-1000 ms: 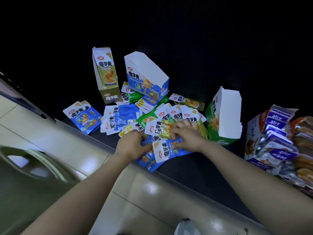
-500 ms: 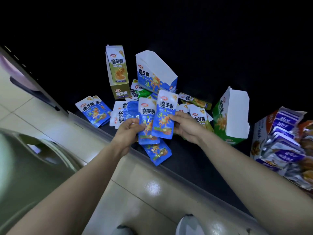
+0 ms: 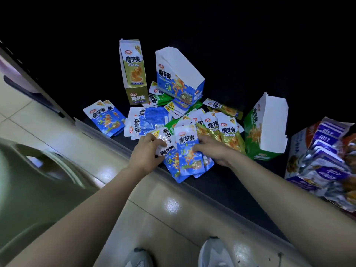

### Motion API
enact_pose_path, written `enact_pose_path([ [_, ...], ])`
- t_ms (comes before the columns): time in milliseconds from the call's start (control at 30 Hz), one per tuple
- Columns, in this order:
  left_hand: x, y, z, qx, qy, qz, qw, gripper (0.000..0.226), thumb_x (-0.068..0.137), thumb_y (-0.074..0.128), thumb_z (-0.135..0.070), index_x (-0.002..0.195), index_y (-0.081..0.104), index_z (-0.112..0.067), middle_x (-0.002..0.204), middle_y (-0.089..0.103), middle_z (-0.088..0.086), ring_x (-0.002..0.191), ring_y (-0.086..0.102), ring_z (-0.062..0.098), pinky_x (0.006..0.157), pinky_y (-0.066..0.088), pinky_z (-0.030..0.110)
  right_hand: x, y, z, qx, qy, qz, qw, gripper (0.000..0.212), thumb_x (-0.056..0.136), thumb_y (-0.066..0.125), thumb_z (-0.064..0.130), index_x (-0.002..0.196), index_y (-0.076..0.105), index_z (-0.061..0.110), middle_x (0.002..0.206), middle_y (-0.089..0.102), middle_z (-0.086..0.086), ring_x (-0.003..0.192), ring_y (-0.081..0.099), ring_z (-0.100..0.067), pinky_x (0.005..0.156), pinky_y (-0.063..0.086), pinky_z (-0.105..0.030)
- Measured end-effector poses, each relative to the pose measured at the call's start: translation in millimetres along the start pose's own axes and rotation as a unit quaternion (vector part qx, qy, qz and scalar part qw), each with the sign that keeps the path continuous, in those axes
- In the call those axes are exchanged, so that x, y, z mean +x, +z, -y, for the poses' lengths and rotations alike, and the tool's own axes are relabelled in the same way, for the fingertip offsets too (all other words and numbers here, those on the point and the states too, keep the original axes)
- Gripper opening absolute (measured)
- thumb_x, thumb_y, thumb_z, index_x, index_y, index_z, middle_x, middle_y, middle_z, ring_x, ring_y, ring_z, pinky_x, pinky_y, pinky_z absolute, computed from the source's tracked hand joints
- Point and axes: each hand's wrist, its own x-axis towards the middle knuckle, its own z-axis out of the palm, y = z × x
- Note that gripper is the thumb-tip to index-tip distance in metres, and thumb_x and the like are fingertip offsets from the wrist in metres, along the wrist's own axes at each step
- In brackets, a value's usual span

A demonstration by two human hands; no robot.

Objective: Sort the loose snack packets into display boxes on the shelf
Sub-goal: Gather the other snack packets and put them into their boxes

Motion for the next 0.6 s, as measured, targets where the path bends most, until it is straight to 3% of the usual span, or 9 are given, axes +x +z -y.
enact_pose_path([
  [33, 0, 0, 0, -0.013, 0.003, -0.005, 1.000, 0.042, 0.081, 0.076, -0.019, 0.122, 0.065, -0.020, 0.120, 0.051, 0.006, 0.116, 0.045, 0.025, 0.090, 0.040, 0.033, 0, 6, 1, -0.031, 0.002, -0.005, 0.999, 0.020, 0.092, 0.060, 0.016, 0.109, 0.052, 0.010, 0.111, 0.060, -0.010, 0.094, 0.062, -0.026, 0.076, 0.051, -0.038],
  [167, 2, 1, 1, -0.014, 0.008, -0.004, 1.000, 0.043, 0.080, 0.076, -0.015, 0.121, 0.064, -0.016, 0.122, 0.050, 0.007, 0.118, 0.044, 0.025, 0.091, 0.041, 0.033, -1, 29, 10, -0.168, -0.015, -0.044, 0.985, 0.063, 0.090, 0.068, 0.031, 0.136, 0.034, 0.006, 0.129, 0.049, -0.008, 0.114, 0.054, -0.027, 0.074, 0.042, -0.028],
  [233, 1, 2, 1, -0.013, 0.010, -0.004, 1.000, 0.045, 0.080, 0.076, -0.015, 0.123, 0.061, -0.013, 0.124, 0.049, 0.008, 0.119, 0.043, 0.026, 0.089, 0.039, 0.030, 2, 32, 12, -0.157, -0.004, -0.049, 0.986, 0.074, 0.086, 0.073, 0.028, 0.140, 0.028, 0.005, 0.127, 0.052, -0.010, 0.103, 0.057, -0.025, 0.064, 0.044, -0.028],
  [333, 1, 3, 2, -0.026, 0.004, -0.006, 1.000, 0.046, 0.079, 0.078, -0.016, 0.122, 0.061, -0.012, 0.124, 0.049, 0.009, 0.118, 0.043, 0.026, 0.089, 0.038, 0.029, 2, 34, 16, -0.090, 0.031, -0.043, 0.995, 0.087, 0.082, 0.077, 0.027, 0.143, 0.018, 0.008, 0.099, 0.053, -0.004, 0.072, 0.052, -0.015, 0.042, 0.038, -0.023],
  [433, 2, 2, 2, -0.031, 0.003, -0.012, 0.999, 0.047, 0.079, 0.078, -0.015, 0.122, 0.061, -0.010, 0.123, 0.049, 0.010, 0.118, 0.044, 0.027, 0.087, 0.037, 0.028, 1, 35, 13, -0.064, 0.046, -0.041, 0.996, 0.066, 0.077, 0.081, 0.036, 0.121, 0.039, 0.011, 0.091, 0.052, 0.001, 0.070, 0.051, -0.012, 0.045, 0.037, -0.024],
  [500, 4, 2, 1, -0.046, 0.001, -0.008, 0.999, 0.045, 0.080, 0.078, -0.015, 0.122, 0.062, -0.010, 0.124, 0.049, 0.010, 0.117, 0.044, 0.026, 0.085, 0.035, 0.024, 1, 35, 12, -0.029, 0.042, -0.029, 0.998, 0.045, 0.076, 0.083, 0.030, 0.106, 0.055, 0.012, 0.082, 0.058, 0.003, 0.064, 0.053, -0.011, 0.047, 0.043, -0.023],
  [600, 5, 4, 2, -0.063, 0.002, -0.021, 0.998, 0.032, 0.090, 0.066, -0.012, 0.122, 0.064, -0.009, 0.124, 0.050, 0.012, 0.119, 0.045, 0.028, 0.091, 0.036, 0.027, 0, 27, 13, 0.044, 0.090, 0.016, 0.995, 0.024, 0.075, 0.083, 0.017, 0.090, 0.067, 0.008, 0.076, 0.071, -0.005, 0.060, 0.066, -0.017, 0.061, 0.058, -0.031],
])
